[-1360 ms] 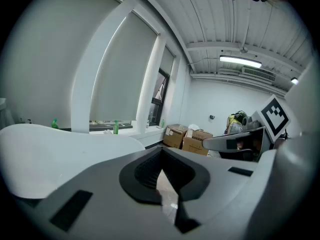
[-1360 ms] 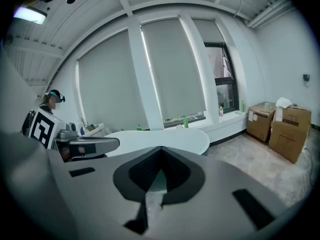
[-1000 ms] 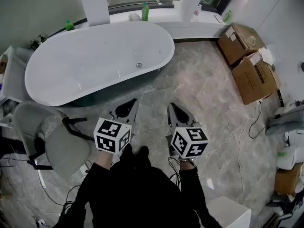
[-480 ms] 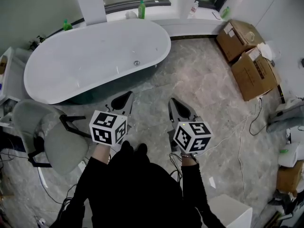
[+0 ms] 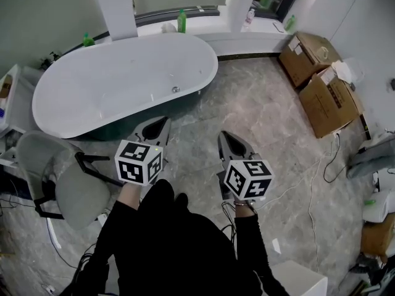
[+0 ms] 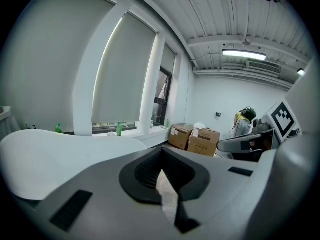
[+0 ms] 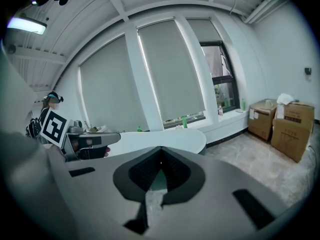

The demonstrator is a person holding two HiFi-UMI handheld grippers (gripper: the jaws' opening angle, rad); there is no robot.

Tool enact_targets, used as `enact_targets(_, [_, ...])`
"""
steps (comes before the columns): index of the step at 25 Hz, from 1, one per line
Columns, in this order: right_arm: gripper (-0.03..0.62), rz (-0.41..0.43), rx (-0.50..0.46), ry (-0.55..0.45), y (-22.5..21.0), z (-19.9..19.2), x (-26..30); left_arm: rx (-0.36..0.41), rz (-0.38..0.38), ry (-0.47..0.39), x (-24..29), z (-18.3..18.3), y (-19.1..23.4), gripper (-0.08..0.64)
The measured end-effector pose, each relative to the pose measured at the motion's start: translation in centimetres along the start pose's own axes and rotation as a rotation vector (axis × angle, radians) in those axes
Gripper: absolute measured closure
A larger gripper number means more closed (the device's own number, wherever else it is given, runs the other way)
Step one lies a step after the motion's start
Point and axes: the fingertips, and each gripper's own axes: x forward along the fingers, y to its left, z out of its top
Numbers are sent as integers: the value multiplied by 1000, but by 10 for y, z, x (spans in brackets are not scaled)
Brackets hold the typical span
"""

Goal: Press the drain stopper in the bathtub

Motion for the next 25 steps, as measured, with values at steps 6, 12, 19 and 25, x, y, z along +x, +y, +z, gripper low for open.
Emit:
enact_targets(6, [591,21,14,19,-14,3,16,6,16,16,20,6,7,555])
enact_targets(12, [592,25,26,37,-30,11,42,-6,39,23,50,11,28,555])
enact_targets(19, [591,8,29,66,-48,24,96,-6,23,35,100,18,68,555])
enact_targets(25, [591,-1,34,121,-61,42,173,-19,10,80,162,23,130,555])
